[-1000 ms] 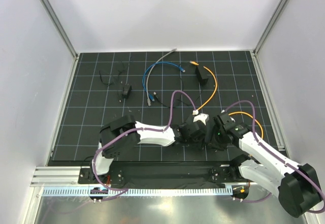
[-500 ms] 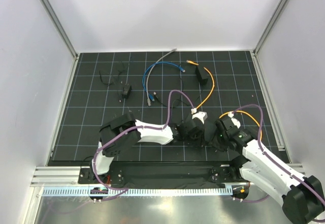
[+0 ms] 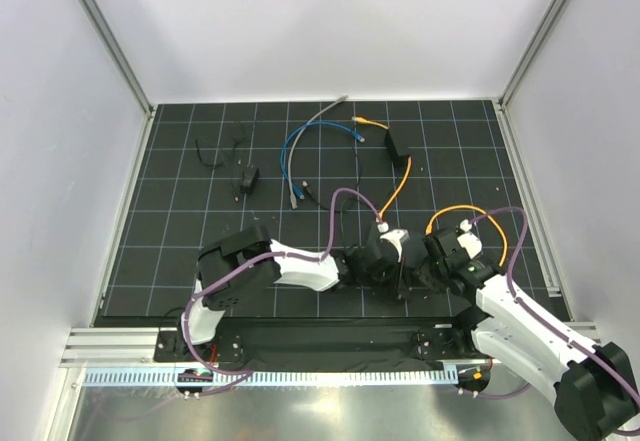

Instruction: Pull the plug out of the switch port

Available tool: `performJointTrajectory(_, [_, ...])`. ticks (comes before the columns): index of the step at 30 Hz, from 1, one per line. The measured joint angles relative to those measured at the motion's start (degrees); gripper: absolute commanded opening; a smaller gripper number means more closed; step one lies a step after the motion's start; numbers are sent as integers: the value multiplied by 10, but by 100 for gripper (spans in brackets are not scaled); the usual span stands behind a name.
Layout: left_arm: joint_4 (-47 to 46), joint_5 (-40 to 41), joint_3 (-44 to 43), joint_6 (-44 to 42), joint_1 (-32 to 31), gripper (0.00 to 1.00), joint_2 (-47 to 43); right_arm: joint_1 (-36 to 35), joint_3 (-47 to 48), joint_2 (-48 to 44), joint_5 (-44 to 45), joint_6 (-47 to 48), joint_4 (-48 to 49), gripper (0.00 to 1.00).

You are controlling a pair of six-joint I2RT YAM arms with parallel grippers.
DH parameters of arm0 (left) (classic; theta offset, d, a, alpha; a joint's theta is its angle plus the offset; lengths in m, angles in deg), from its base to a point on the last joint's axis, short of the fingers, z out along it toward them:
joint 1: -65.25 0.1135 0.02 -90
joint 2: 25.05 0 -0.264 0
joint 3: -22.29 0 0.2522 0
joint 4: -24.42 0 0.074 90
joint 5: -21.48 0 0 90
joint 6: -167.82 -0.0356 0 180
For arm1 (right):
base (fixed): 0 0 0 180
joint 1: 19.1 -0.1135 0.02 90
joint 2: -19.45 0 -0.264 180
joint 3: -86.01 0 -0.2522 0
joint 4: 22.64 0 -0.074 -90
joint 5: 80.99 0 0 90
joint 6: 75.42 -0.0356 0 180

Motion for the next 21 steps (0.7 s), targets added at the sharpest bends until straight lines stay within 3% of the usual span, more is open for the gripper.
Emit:
performJointTrajectory(9, [-9, -16, 31, 23, -13, 0, -18, 0, -9, 9, 32, -25, 24, 35])
performJointTrajectory(21, [221, 95, 24, -73, 10, 0, -126, 2, 89, -40, 18, 82, -83, 41])
